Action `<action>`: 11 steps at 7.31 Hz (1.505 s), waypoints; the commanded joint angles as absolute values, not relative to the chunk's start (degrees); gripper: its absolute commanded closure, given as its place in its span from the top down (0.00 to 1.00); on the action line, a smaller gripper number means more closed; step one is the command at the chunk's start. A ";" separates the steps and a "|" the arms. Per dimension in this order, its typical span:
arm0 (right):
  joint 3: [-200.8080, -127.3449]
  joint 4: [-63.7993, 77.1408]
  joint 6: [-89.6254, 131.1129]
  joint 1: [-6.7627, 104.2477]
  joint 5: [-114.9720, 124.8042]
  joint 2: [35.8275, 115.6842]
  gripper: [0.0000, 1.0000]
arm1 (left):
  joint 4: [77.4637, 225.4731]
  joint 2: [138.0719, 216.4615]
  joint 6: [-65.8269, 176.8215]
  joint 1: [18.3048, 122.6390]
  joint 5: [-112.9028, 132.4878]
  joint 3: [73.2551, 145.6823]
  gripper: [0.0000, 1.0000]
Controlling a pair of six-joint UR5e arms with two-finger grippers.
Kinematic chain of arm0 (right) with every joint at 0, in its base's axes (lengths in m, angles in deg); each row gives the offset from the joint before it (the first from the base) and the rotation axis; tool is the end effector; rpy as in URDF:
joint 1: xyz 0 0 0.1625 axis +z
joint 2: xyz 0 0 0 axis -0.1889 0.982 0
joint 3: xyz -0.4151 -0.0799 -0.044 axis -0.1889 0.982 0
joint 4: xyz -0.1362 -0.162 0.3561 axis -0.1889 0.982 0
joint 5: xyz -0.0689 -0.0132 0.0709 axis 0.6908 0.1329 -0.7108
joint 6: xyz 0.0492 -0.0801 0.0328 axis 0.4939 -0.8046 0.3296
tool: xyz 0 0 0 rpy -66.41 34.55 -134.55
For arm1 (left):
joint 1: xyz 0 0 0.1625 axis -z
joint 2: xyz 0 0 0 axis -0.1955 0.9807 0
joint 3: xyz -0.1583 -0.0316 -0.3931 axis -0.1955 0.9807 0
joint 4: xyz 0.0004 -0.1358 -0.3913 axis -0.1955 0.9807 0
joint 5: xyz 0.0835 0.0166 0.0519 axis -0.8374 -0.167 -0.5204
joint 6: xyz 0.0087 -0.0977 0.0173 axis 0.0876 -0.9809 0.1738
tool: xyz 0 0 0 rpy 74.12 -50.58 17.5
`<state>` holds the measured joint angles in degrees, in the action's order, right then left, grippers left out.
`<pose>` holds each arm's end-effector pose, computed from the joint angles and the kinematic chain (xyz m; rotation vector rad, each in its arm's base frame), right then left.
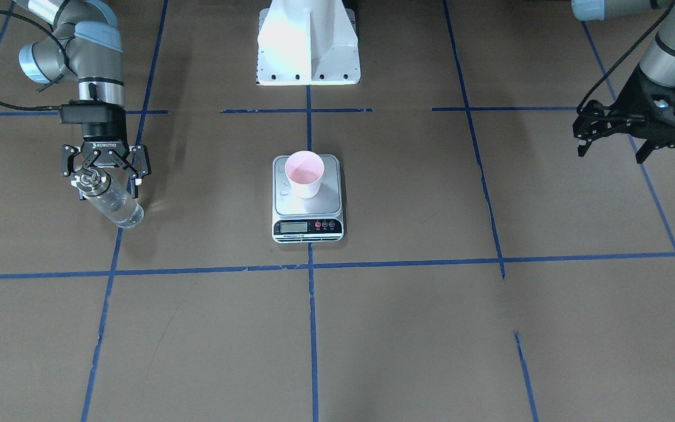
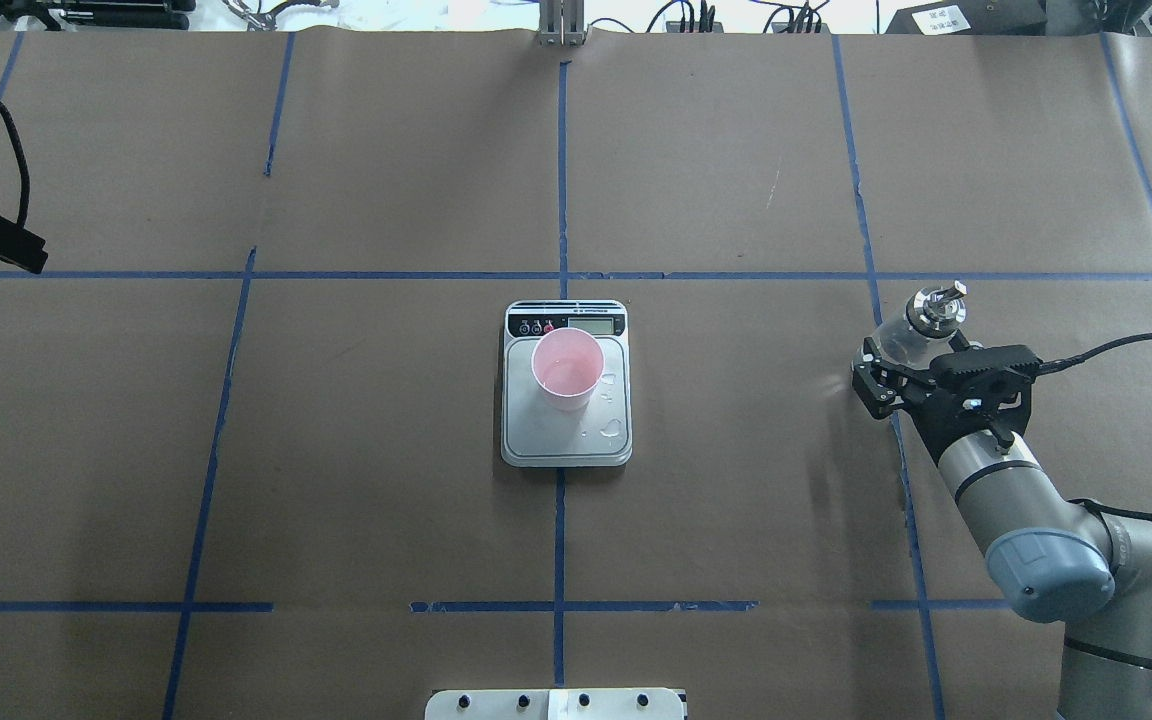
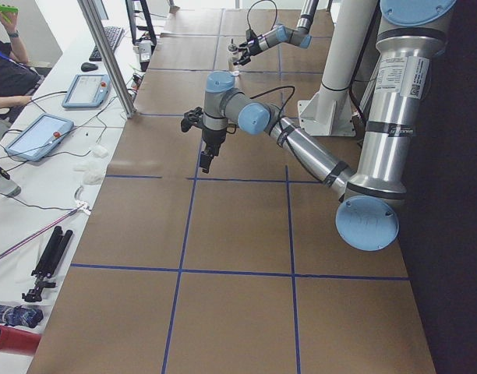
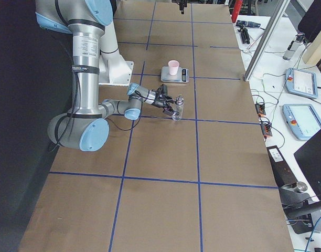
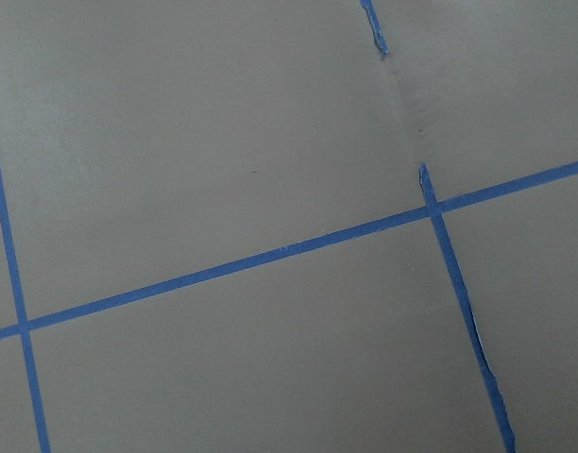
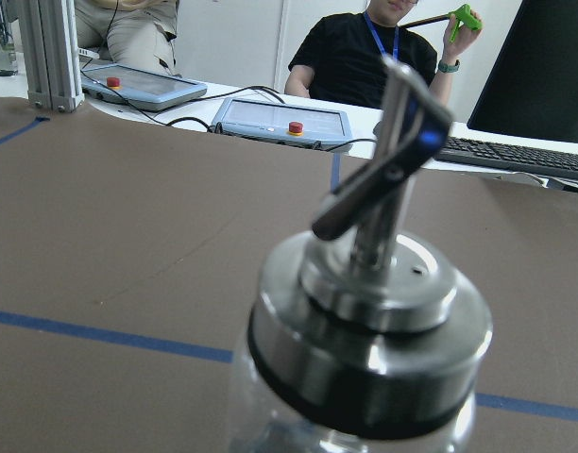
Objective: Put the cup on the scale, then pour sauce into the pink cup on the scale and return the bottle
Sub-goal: 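Close the right gripper around the glass bottle's metal cap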
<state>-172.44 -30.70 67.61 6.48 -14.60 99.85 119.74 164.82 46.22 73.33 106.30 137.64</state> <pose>-0.3868 -0.3376 0.4874 1.0513 -0.5967 0.2770 0.1577 -0.4819 0.3765 0.2652 0.6608 0.1974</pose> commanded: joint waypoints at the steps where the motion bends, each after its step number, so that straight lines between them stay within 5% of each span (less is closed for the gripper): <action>1: -172.24 -30.70 67.44 7.13 -16.00 99.64 0.99 | 119.74 164.88 46.15 73.33 106.30 137.68 1.00; 5: -171.54 -30.70 66.82 7.48 -16.53 99.29 0.93 | 119.65 164.97 46.15 73.33 106.30 137.68 1.00; 6: -171.54 -30.70 66.82 7.57 -16.45 98.50 0.75 | 119.65 165.05 46.15 73.41 106.30 137.77 1.00; 8: -171.63 -30.70 66.82 8.70 -16.97 96.92 0.00 | 119.65 164.97 46.06 73.41 106.30 137.94 1.00; 11: -175.31 -30.44 56.92 15.20 -25.40 93.49 0.00 | 119.65 165.06 46.06 73.85 106.30 138.21 1.00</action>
